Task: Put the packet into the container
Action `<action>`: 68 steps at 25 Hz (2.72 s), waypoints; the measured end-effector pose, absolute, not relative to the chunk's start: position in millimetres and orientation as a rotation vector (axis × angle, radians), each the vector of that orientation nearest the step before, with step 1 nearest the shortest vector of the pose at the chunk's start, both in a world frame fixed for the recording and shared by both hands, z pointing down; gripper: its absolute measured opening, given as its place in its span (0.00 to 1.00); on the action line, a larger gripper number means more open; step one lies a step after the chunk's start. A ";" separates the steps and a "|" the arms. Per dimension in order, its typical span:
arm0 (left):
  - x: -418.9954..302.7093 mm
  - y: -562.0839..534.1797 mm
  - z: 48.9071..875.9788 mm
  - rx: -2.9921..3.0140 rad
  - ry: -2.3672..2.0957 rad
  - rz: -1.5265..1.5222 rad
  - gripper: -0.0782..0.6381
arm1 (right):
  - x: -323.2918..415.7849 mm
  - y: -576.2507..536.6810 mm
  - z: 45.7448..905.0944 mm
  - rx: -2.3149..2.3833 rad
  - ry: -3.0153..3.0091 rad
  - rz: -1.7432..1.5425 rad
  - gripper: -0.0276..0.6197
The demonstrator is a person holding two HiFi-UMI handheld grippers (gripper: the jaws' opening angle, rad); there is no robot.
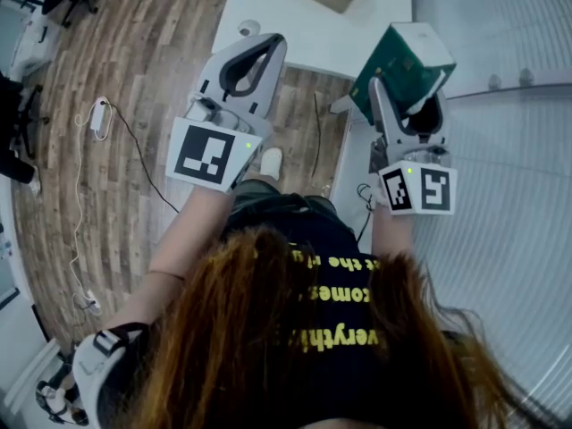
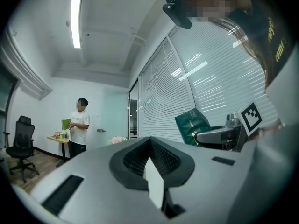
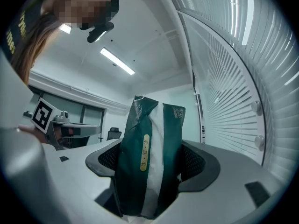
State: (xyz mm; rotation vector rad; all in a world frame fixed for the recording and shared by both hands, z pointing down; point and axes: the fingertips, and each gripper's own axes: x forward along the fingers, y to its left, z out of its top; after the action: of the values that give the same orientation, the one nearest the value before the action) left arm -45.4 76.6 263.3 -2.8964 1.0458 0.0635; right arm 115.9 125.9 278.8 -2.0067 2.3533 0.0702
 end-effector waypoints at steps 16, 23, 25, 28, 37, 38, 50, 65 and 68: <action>-55.9 -8.6 272.9 -2.936 1.053 0.052 0.11 | 116.0 54.4 278.6 -2.060 2.330 0.035 0.60; -49.5 -32.6 275.6 -2.937 1.073 0.040 0.11 | 120.7 21.6 283.0 -2.030 2.353 0.017 0.60; -49.6 -44.0 273.4 -2.926 1.094 0.040 0.11 | 122.1 7.8 281.4 -2.014 2.365 0.018 0.60; -44.8 -65.0 272.7 -2.912 1.127 0.038 0.11 | 128.5 -16.2 280.9 -1.986 2.391 0.015 0.60; -10.5 -141.4 264.2 -2.870 1.218 0.037 0.11 | 160.7 -107.6 274.4 -1.880 2.472 0.003 0.60; -6.0 -149.0 263.1 -2.863 1.228 0.038 0.11 | 165.2 -116.5 273.5 -1.869 2.478 0.004 0.60; 51.3 -212.4 257.4 -2.812 1.289 0.013 0.11 | 213.6 -187.7 273.5 -1.775 2.544 0.011 0.60; 79.8 -258.3 262.1 -2.845 1.257 -0.028 0.11 | 230.4 -226.9 284.8 -1.782 2.568 -0.069 0.60; 77.5 -269.1 267.3 -2.863 1.236 -0.027 0.11 | 227.2 -234.0 289.0 -1.793 2.567 -0.089 0.60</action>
State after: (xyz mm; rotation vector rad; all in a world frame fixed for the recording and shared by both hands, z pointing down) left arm 77.5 -269.1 267.3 -2.8627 1.2360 -0.0273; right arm 227.2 -234.0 289.0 -1.7928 2.5671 -0.0889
